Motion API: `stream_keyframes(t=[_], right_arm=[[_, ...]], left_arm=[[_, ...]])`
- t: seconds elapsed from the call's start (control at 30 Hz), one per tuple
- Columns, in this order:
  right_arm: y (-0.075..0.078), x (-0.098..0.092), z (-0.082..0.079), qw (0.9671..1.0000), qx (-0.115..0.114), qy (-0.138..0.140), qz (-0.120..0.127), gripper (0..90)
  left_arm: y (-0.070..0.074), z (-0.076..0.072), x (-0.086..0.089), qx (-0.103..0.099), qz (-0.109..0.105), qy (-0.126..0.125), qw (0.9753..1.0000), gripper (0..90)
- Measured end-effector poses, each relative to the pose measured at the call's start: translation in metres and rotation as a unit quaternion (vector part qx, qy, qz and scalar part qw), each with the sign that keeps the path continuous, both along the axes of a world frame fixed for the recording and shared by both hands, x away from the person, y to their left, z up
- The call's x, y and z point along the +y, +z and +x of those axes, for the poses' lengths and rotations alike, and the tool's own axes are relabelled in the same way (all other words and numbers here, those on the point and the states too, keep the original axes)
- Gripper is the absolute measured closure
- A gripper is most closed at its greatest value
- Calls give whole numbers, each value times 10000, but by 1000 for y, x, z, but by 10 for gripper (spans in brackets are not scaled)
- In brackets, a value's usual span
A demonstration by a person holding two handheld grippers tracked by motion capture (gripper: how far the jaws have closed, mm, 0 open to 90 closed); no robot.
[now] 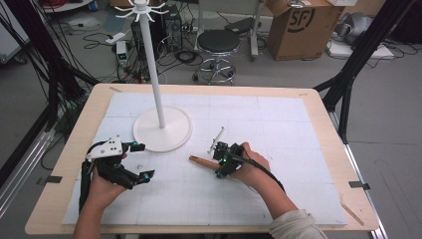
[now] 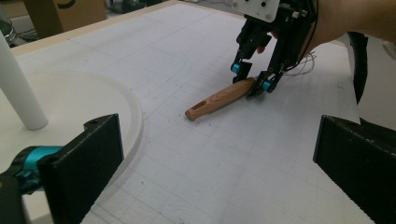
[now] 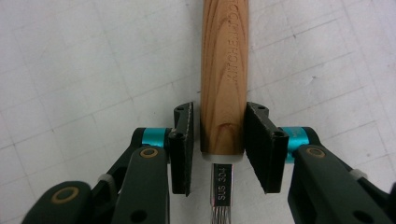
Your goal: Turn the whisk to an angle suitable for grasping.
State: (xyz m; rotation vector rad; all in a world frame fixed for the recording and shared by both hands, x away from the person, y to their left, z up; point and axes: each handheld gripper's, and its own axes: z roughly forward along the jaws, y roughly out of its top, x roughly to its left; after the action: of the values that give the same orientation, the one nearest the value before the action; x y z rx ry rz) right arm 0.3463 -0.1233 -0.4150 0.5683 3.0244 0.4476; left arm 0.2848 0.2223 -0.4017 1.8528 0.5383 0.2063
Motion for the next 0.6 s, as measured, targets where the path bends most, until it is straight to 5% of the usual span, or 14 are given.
stream_keyframes(t=[0.43,0.6], right_arm=[[0,2,-4,10000,-59,-28,-39,700],[2,3,-8,9994,-345,41,-64,703]], left_arm=[[1,-1,-2,-6,-16,-11,10000,22],[2,-1,-1,-28,-39,-12,10000,22]])
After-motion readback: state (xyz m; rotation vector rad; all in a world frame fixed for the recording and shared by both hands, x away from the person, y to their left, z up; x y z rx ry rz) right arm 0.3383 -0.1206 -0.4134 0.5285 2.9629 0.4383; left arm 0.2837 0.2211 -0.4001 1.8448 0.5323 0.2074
